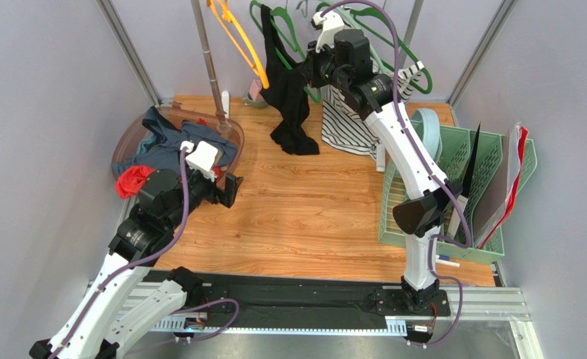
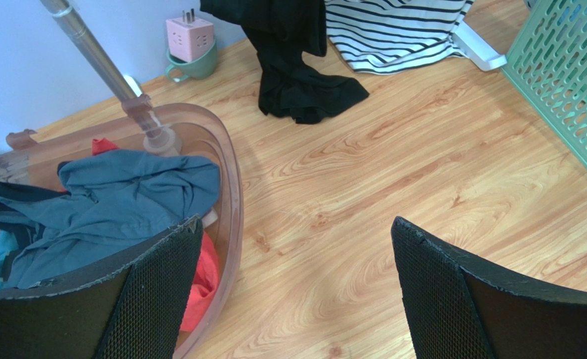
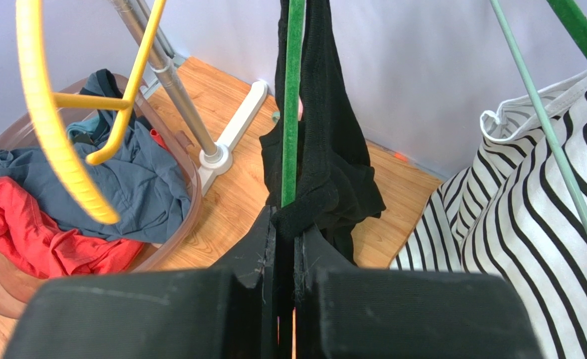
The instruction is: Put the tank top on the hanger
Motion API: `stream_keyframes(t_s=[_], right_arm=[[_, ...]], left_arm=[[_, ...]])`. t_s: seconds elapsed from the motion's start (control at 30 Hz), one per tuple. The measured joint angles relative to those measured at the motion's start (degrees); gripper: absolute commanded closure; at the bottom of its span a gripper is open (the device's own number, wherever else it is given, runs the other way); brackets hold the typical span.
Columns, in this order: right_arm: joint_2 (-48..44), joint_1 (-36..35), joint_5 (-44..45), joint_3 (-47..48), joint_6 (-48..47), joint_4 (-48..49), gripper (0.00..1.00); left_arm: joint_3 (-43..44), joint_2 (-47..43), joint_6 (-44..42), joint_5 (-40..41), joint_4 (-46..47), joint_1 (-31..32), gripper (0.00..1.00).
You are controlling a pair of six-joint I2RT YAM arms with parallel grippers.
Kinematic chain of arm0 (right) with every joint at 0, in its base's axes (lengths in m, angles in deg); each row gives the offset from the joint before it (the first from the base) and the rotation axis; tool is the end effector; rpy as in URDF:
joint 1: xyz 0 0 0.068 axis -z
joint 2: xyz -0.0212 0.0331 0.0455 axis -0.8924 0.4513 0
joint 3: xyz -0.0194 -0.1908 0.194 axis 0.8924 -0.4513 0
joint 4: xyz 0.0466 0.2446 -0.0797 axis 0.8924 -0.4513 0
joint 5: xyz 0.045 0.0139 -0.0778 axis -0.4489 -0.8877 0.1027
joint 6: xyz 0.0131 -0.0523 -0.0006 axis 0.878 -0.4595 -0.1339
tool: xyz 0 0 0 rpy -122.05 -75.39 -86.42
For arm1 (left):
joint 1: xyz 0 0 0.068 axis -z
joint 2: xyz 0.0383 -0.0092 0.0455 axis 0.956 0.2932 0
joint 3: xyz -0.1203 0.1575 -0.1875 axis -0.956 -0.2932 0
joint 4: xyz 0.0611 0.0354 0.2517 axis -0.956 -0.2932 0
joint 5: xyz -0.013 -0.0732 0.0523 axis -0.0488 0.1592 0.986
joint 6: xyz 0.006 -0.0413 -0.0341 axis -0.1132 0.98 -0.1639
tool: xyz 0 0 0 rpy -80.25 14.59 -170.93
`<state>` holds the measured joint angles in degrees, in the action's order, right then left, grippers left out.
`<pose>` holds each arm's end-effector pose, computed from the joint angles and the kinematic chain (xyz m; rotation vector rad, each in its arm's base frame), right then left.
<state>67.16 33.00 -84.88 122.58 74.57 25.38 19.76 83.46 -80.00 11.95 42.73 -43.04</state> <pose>0.3766 0.2208 0.4771 -0.4683 1.7974 0.4465 0.1206 -0.0682 0.3810 0.4852 1.7126 -0.3137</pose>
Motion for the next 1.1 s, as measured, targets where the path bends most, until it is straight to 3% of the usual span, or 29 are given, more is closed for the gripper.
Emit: stream_keyframes(t_s=[0.07,0.17,0.2,0.4,0.93,1.1], right_arm=[[0.0,0.0,0.1,0.0,0.0,-0.1,0.88],[0.0,0.0,0.2,0.0,-0.2,0.0,0.6],[0.0,0.0,0.3,-0.1,0.1,0.1,0.42],[-0.4,0.0,0.3,-1.0,-0.8,1.1,0.02],[-6.0,0.0,5.6,-1.4,-3.2,0.2,0.0],[-14.9,-0.6,7.5,-10.7,-3.4,0.7,0.0]], left_arm=[[0.0,0.0,0.0,0.2,0.0,0.0,0.01],[0.0,0.2,0.0,0.4,0.0,0.0,0.01],[0.0,0.2,0.0,0.4,0.0,0.0,0.01],[0.0,0.3,0.0,0.4,0.0,0.0,0.01],[-0.4,1.3,0.0,0.4,0.2,0.0,0.01],[-0.5,2.0,0.0,0.4,0.3,0.0,0.01]])
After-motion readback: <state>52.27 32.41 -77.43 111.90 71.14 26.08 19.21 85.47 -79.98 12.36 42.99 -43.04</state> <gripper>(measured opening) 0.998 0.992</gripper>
